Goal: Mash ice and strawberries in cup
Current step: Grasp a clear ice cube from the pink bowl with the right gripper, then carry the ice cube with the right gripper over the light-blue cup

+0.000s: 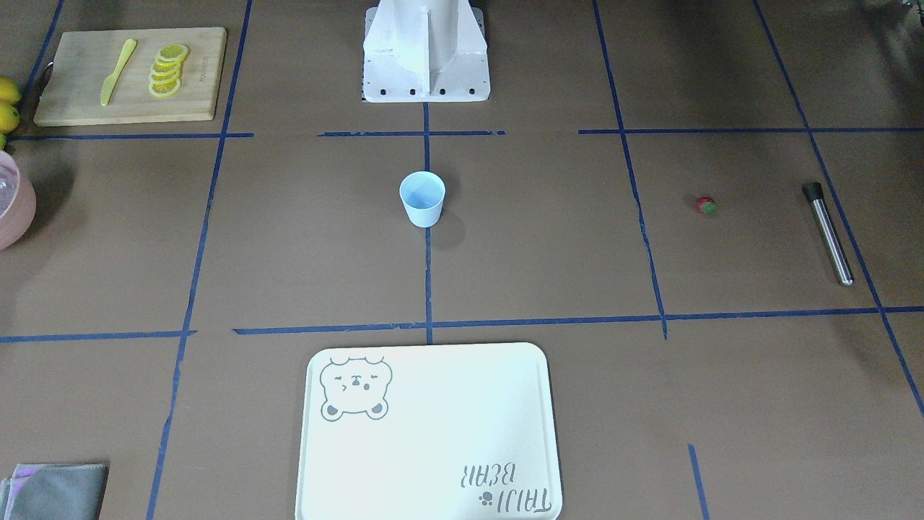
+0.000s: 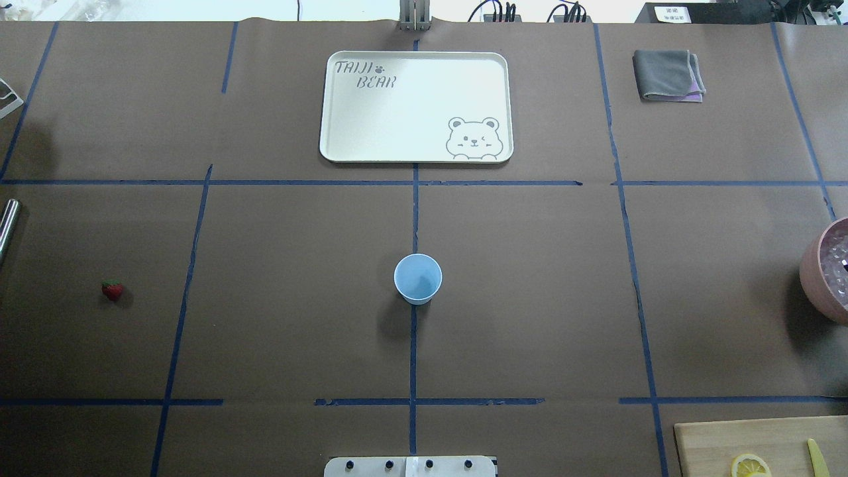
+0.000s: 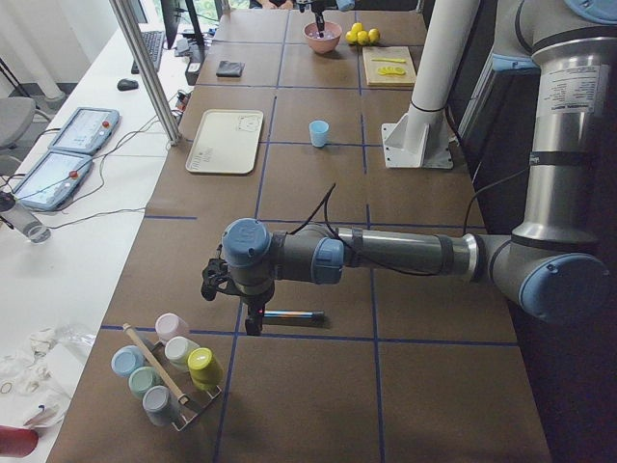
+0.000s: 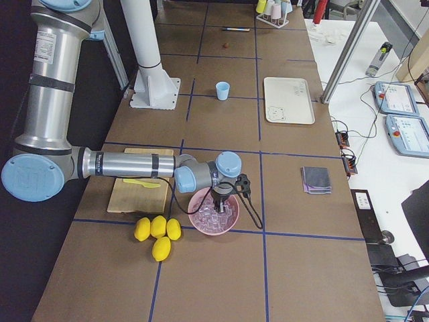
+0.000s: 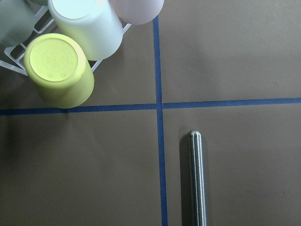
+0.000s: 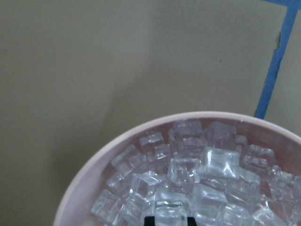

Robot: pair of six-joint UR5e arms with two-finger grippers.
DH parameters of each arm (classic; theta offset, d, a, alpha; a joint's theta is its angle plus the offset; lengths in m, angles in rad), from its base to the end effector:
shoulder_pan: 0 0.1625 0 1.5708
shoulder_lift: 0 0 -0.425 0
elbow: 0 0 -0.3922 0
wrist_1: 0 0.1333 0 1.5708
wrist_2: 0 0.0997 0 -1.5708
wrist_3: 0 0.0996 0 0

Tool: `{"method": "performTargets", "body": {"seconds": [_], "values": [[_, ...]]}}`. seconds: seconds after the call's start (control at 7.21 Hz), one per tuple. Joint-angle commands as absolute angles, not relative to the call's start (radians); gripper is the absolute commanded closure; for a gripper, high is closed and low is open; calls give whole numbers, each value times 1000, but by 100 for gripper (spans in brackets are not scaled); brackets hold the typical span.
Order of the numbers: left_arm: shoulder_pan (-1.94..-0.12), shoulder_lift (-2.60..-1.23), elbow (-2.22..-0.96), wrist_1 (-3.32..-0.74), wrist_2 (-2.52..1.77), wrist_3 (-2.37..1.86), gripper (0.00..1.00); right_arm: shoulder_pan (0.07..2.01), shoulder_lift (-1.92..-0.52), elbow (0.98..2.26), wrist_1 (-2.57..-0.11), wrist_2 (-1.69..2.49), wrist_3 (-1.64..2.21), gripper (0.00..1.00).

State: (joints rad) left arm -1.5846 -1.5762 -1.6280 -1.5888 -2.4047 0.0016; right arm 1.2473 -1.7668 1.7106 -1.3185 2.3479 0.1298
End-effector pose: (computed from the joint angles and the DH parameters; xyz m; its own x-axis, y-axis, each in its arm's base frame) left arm -0.0664 -0.4976 0.6216 0.6728 0.0519 -0.7380 0.0127 0.9966 0.0817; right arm -0.0735 -0.4188 0.6516 0.6676 -0.2328 0.7072 0.2273 0.9682 0.1042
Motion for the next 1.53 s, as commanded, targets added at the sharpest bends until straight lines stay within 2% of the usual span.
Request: {"method": "performTargets", "body": {"seconds": [0.0,0.28,0.55,0.97,1.39], "values": [[-1585,-1577,-1629,-1588,-2405,2,0,1308,-1758,1809,-1324,2350,129,99],[-1586,-1577,-1629,-1588,-2405,2,0,1318,-1711,1906,-1328,2355,153,99],[-1585,-1577,-1629,-1588,-2405,2,0,1255,-1591,1913,-1330,2362,344,100],[-1585,-1578,-1617,-1588,-2405,2,0,966,-1374,1945,-1335,2274,780,100],[-1585,-1578,-1611,-1589,-2402,2,0,629,-1021,1965,-1698,1940,1039,100]]}}
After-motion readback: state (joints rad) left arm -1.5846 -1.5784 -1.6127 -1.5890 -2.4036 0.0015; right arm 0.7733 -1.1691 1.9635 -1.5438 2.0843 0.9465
